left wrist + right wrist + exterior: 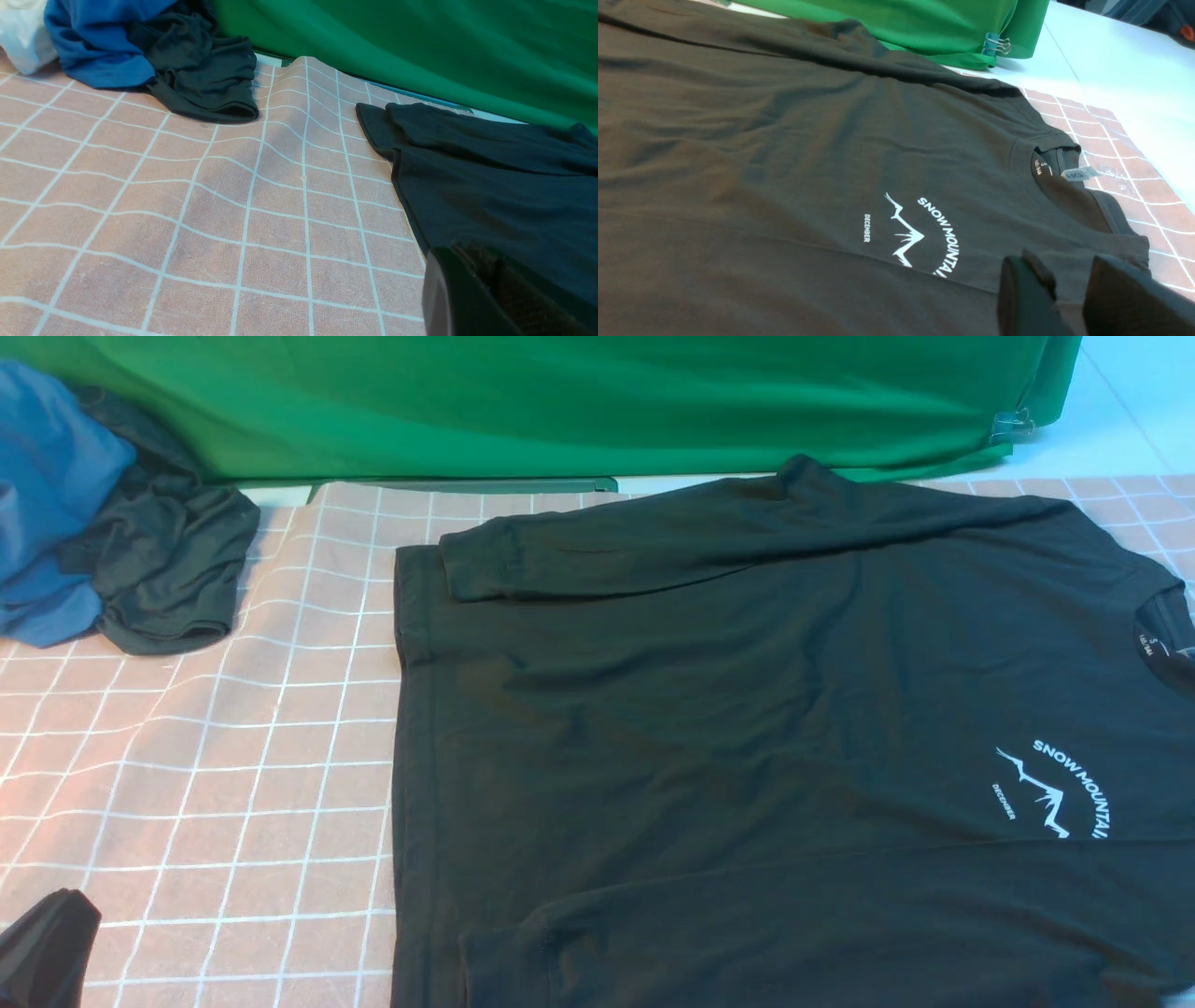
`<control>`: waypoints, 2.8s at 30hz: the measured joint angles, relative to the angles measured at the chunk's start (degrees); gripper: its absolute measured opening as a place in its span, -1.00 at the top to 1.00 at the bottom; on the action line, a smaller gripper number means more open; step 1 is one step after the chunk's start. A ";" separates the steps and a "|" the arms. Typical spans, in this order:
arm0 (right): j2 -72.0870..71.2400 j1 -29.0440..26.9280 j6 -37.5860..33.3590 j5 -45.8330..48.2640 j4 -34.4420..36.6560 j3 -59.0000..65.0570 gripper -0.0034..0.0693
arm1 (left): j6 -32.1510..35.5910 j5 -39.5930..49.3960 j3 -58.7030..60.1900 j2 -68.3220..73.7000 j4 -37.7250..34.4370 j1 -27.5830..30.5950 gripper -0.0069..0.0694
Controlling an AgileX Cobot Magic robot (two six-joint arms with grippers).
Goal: Fold a long-sleeved shirt over a pink coffee tablecloth.
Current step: 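Grasp the left edge of the dark T-shirt lying flat on the table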
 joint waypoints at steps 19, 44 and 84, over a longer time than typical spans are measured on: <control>0.00 0.00 0.00 -0.06 0.00 0.00 0.25 | -5.11 -12.75 0.00 0.00 -9.31 0.00 0.78; 0.00 0.34 35.40 -31.78 15.05 0.00 0.26 | -22.51 6.73 -29.66 20.04 -8.40 0.00 0.78; 51.41 29.96 12.08 33.15 3.30 -51.98 0.80 | -12.32 22.79 -47.03 89.29 3.60 -35.88 -0.06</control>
